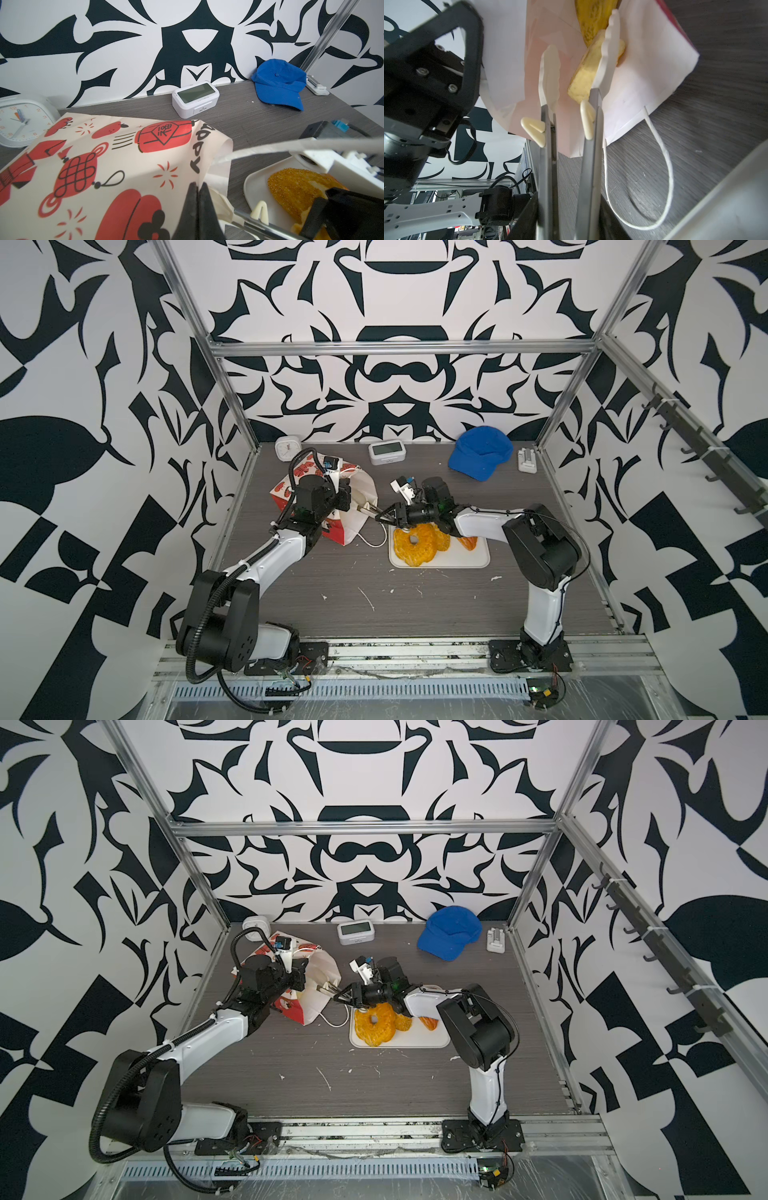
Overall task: Take the fake bread out of the paper bag
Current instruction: 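Close the right tongs on the pale yellow bread inside the bag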
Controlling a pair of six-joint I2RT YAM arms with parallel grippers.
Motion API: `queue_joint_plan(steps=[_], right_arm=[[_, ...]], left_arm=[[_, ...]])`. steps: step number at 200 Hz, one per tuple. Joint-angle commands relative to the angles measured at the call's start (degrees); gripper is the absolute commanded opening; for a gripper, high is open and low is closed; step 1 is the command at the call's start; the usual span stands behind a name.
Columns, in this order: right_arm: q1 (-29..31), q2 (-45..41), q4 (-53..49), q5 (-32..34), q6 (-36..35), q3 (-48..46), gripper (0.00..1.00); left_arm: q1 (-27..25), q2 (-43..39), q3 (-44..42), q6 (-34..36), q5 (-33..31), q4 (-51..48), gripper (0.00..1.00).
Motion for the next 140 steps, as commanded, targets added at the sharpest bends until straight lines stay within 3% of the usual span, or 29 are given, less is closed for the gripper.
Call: queue_joint_plan(steps=[1, 140], right_arm=[[0.3, 0.4, 4.0, -2.7, 0.5, 2.0, 0.41], [2.1, 6.5, -0.3, -3.6, -1.1, 8.3, 0.41]], left_arm=[[0.2, -0.1, 0.3, 0.1, 0.8, 1.7, 0.0], [0.2, -0.8, -0.4, -0.2, 0.5, 1.9, 0.0]])
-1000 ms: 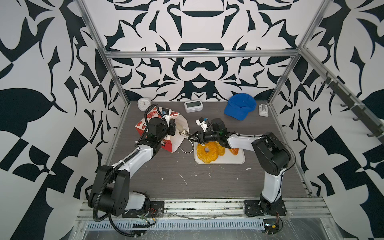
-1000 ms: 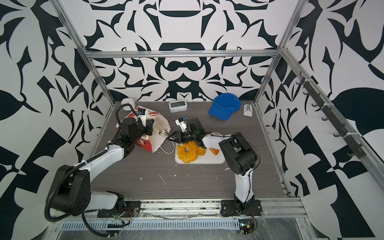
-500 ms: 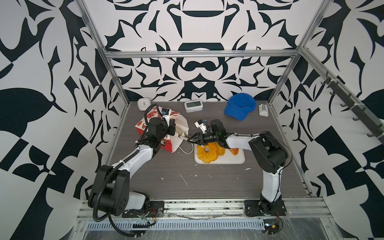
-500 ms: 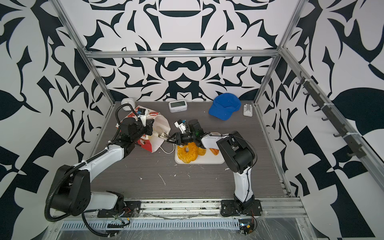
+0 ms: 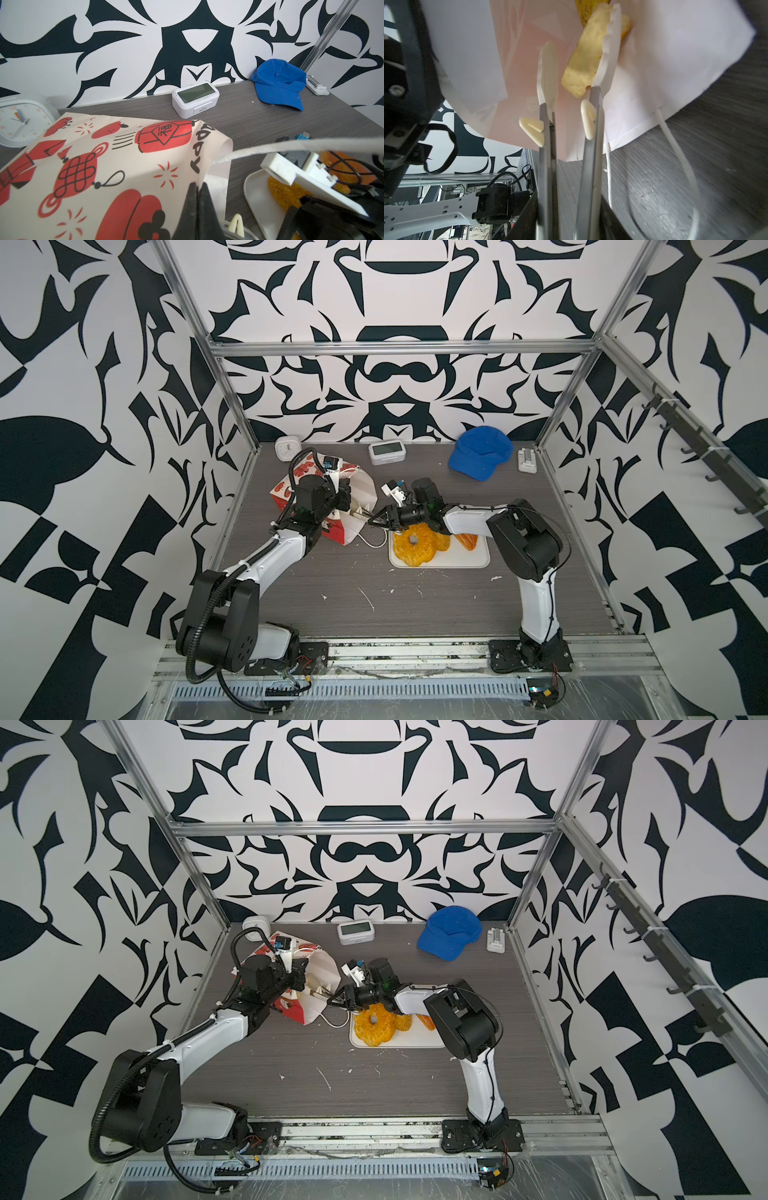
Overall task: Take the fake bread out of the paper bag
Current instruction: 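Close the right tongs on the pale yellow bread inside the bag, then pull the pale yellow bread out of the bag over the tray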
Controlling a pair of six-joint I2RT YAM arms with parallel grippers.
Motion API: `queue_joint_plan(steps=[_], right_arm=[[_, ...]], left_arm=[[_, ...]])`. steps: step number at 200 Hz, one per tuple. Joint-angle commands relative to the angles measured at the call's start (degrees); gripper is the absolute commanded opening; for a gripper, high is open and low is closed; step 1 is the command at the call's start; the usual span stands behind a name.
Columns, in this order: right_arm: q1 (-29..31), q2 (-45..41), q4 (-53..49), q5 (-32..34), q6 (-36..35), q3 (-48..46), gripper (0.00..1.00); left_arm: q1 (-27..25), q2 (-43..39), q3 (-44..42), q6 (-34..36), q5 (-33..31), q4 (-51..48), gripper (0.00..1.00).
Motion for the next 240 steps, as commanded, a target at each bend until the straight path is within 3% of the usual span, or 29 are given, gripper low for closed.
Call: queue_joint_plan(steps=[1, 16, 65, 132, 240], right_arm=[[0.4, -0.6, 1.0, -1.6, -1.3, 2.5, 0.41], [0.6, -0.2, 0.1, -1.2, -1.5, 3.1, 0.4], [0.9, -0.5, -3.7, -0.3, -3.2, 4.8, 0.19], [0.6, -3.7, -6.5, 0.2, -5.2, 5.0, 0.0], [-3.6, -13.8, -17.3, 0.9, -12.5, 1.5, 0.0]], left_arm=[[0.2, -0.8, -0.4, -0.2, 0.5, 1.9, 0.0], [0.2, -0.7, -0.5, -0.3, 0.5, 2.1, 0.0], [0.2, -0.5, -0.6, -0.3, 0.5, 2.5, 0.0], [0.2, -0.5, -0.7, -0.3, 0.2, 2.6, 0.0], [0.3, -0.9, -0.8, -0.3, -1.6, 3.2, 0.0]])
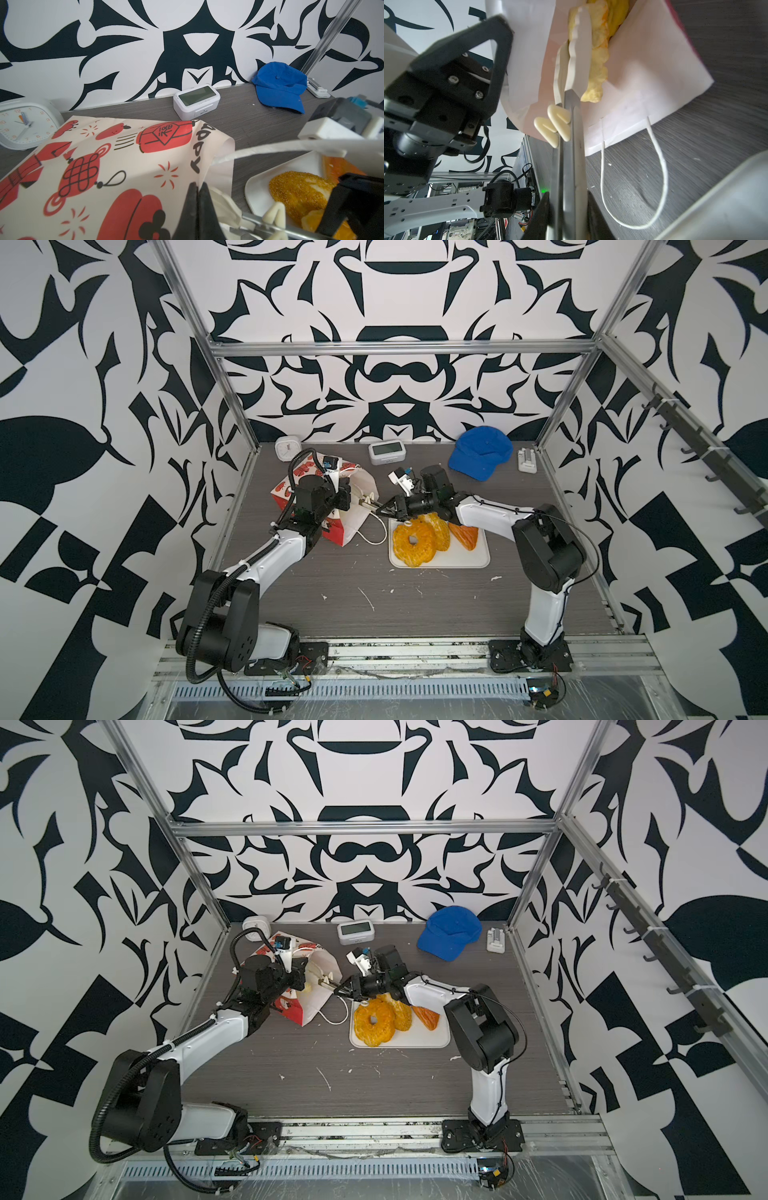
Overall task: Take the fake bread out of the paper bag
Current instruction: 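Pull the pale yellow bread out of the bag over the tray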
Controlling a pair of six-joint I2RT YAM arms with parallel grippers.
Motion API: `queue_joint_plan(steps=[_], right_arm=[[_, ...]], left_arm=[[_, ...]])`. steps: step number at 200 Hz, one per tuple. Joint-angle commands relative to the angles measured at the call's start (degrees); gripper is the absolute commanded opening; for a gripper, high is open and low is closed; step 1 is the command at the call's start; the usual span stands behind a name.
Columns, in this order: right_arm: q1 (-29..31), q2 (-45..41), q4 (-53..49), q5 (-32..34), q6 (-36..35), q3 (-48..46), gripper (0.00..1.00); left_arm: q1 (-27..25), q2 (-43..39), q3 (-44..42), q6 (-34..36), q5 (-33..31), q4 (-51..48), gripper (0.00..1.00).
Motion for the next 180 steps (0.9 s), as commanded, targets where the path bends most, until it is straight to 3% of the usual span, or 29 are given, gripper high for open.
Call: queue_joint_plan(steps=[1, 128, 180], right_arm=[[-0.7, -3.8, -2.6, -0.7, -4.6, -0.3, 0.0], [-4.8, -17.2, -10.6, 2.3, -9.1, -7.3, 0.0], [-7.5, -25.6, -19.0, 5.5, -13.0, -9.8, 0.0]], left_arm=[[0.2, -0.9, -0.6, -0.4, -1.0, 2.1, 0.0], [0.3, -0.9, -2.1, -1.5, -4.8, 5.4, 0.0], [0.5, -0.2, -2.7, -1.8, -4.9, 6.5, 0.0]])
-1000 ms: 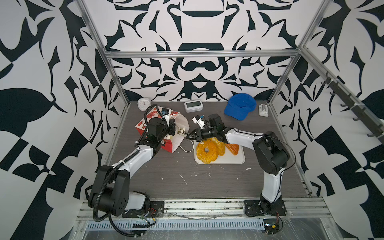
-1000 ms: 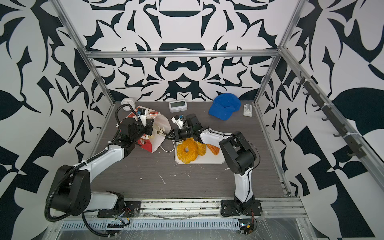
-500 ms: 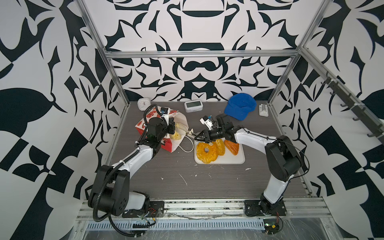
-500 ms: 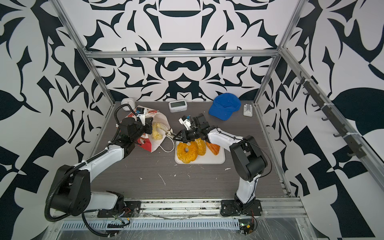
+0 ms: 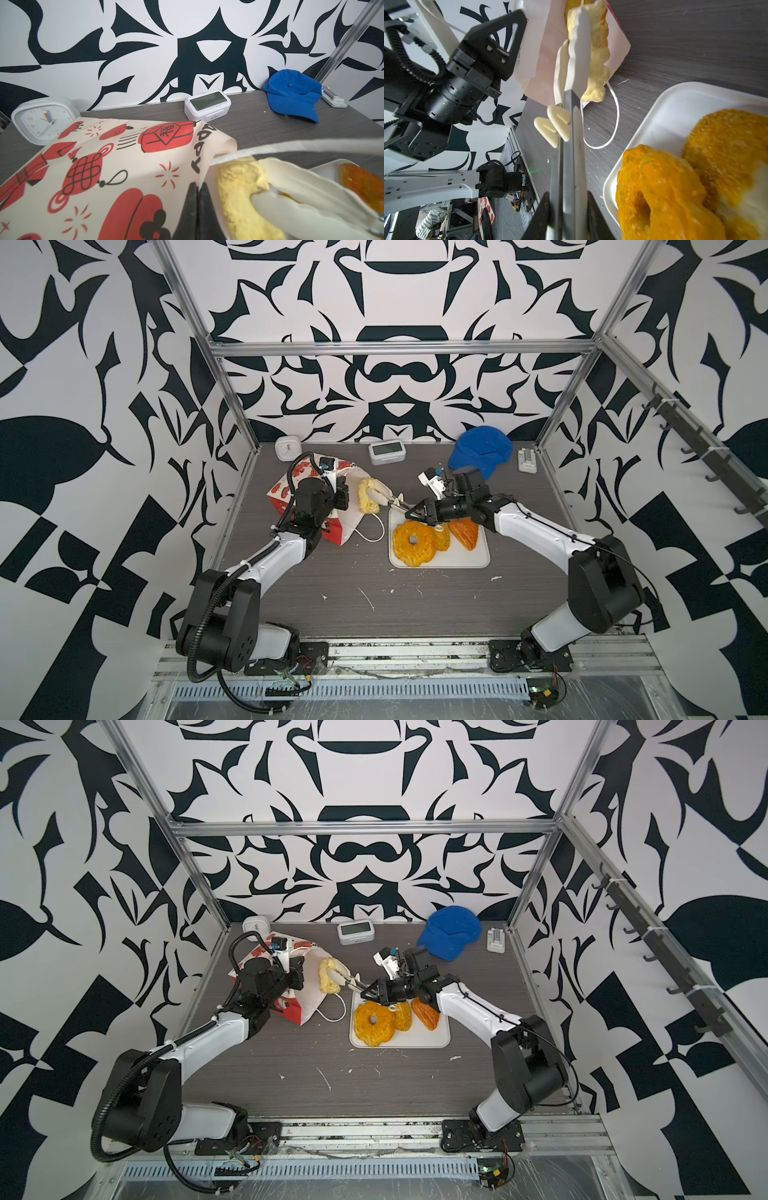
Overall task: Take the fake bread out of the paper bag
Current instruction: 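Pull the pale yellow bread out of the bag over the tray, then lower the pale yellow bread onto the tray and open the tongs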
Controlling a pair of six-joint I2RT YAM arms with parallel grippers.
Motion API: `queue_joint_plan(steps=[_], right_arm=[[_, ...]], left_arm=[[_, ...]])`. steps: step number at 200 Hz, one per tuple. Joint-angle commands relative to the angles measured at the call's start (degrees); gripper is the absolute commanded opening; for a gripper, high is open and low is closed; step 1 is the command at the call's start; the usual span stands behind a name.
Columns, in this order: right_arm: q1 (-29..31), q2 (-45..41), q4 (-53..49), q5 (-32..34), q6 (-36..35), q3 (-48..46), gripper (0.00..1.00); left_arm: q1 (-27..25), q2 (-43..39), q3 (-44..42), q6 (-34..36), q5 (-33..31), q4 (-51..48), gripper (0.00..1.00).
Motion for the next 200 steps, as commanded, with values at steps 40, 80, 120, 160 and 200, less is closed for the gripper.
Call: queue_joint_plan(steps=[40, 80, 120, 160, 200], right_arm=[[-2.5, -12.3, -10.8, 5.6, -7.1, -0.4, 0.0], [-3.6, -20.3, -21.5, 12.5, -11.5, 0.4, 0.0], [-3.9, -26.0, -32.9, 19.4, -13.5, 2.3, 0.0], [-3.9, -31.2, -41.3, 25.9, -13.7, 2.9, 0.0], [-3.9, -34.9, -48.2, 31.3, -13.3, 3.7, 0.0]], left_arm=[[0.6, 0.7, -1.0, -1.5, -0.6, 3.6, 0.0], [0.8, 1.0, -1.3, -1.5, -0.3, 4.1, 0.0], [0.9, 0.7, -2.0, -1.6, 0.0, 5.0, 0.0], [1.0, 0.9, -2.5, -2.0, 0.9, 5.9, 0.0], [1.1, 0.6, -3.1, -2.5, 1.5, 6.9, 0.0]])
